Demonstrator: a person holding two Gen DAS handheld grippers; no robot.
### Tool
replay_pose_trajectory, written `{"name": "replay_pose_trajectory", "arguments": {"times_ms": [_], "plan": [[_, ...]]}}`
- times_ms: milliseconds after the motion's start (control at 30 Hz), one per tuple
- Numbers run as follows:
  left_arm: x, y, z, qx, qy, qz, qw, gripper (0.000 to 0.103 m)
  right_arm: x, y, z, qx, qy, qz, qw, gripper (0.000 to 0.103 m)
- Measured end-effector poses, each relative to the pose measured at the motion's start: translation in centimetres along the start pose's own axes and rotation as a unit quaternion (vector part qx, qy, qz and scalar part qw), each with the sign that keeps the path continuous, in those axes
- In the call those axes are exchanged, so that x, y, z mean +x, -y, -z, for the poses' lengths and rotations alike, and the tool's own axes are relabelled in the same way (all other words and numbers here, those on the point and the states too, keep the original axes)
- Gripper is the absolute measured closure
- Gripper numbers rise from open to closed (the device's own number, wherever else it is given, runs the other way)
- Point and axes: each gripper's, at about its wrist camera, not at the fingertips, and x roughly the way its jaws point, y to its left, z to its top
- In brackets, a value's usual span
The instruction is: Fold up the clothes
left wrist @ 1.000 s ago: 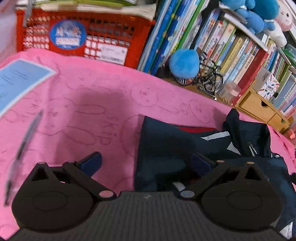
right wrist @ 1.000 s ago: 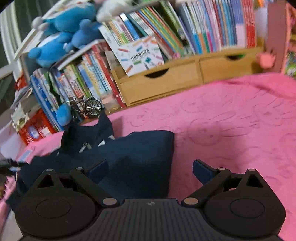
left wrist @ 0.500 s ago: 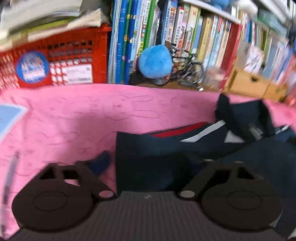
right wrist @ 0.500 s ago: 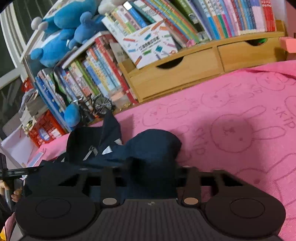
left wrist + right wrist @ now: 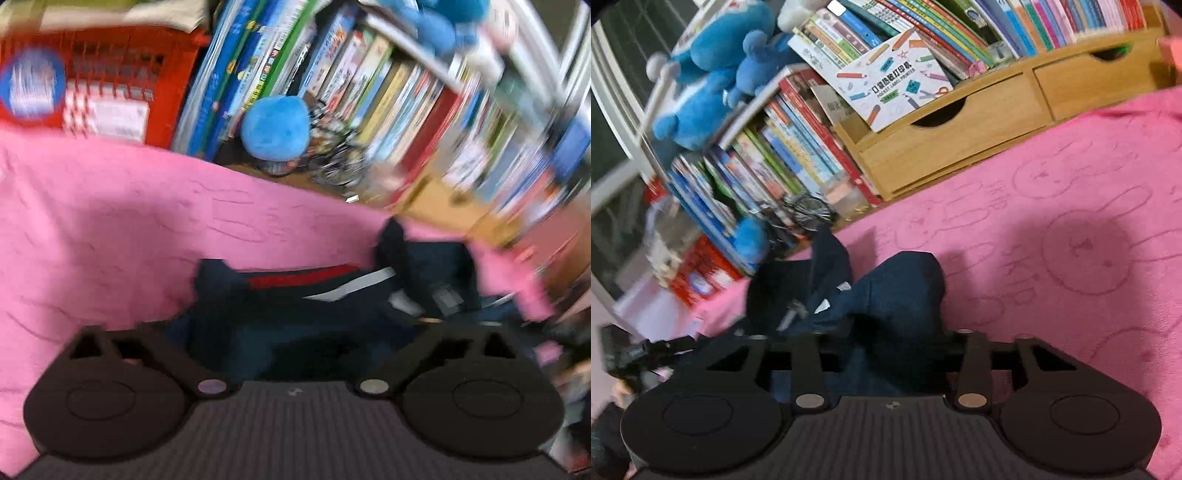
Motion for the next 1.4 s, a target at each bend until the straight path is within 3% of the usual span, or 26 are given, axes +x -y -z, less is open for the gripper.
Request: {"name": "replay_pose_trajectory", "arguments": {"times_ms": [67,100,233,333,400,467,600,833,900,1000,1033,1100,1167,1300,1400], "plan": [[-0.3,1.1,0.5,0.034,0.004,-0.069,0.9970,0.093,-0.2,-1.4,0.5,-0.034,0.005,0.027,0.999,0.093],[-0.6,1.1,0.7,0.029,0.004,-0.078,0.9966,0.097,-0.5,-2.1,0.6,-0.050,0.012,0.037,0.998,0.093],[-1.6,2.2,1.4,0.024,0.024,-0.102,0.9942,0.099,-1.2,-4.7,0.5,-0.102,0.030,0.067,0.992,0.095],[-2.2,3.2,1.6,0.027,0.064,-0.131,0.9889,0.099,-1.7,-6.4,0.1,-0.142,0.043,0.085,0.985,0.095],[-2.9,4.3,1.9,0.060,0.123,-0.139,0.9808,0.099,-2.1,-7.4,-0.2,-0.168,0.060,0.098,0.979,0.096],[-2.6,5.3,1.8,0.093,0.134,-0.156,0.9742,0.099,-2.1,-8.2,-0.9,-0.188,0.070,0.111,0.973,0.096],[-0.9,4.4,0.1,0.071,0.113,-0.172,0.9759,0.100,-1.3,-9.4,-2.9,-0.205,0.084,0.125,0.967,0.096],[0.9,3.2,-4.5,0.061,0.147,-0.193,0.9682,0.099,1.9,-9.8,-8.1,-0.212,0.117,0.146,0.959,0.096],[2.4,2.9,-4.9,0.072,0.136,-0.203,0.9669,0.098,3.6,-8.9,-9.3,-0.202,0.113,0.151,0.961,0.096],[5.0,1.5,-4.8,0.050,0.092,-0.211,0.9718,0.094,6.9,-6.8,-9.1,-0.179,0.076,0.162,0.967,0.095],[5.6,1.0,-4.5,0.039,0.080,-0.213,0.9729,0.092,8.0,-6.0,-8.8,-0.172,0.059,0.165,0.969,0.092],[6.0,0.4,-4.1,0.030,0.067,-0.223,0.9721,0.083,9.5,-4.7,-7.6,-0.162,0.027,0.185,0.969,0.073],[5.3,0.0,-3.9,0.031,0.068,-0.229,0.9705,0.079,9.8,-3.8,-6.7,-0.157,0.005,0.194,0.968,0.038],[1.9,-0.3,-3.7,0.051,0.094,-0.253,0.9614,0.070,6.0,-3.0,-6.2,-0.144,0.034,0.178,0.973,0.022],[-1.0,0.7,-3.3,0.071,0.122,-0.255,0.9565,0.069,1.9,-4.0,-5.9,-0.158,0.061,0.150,0.974,0.021]]}}
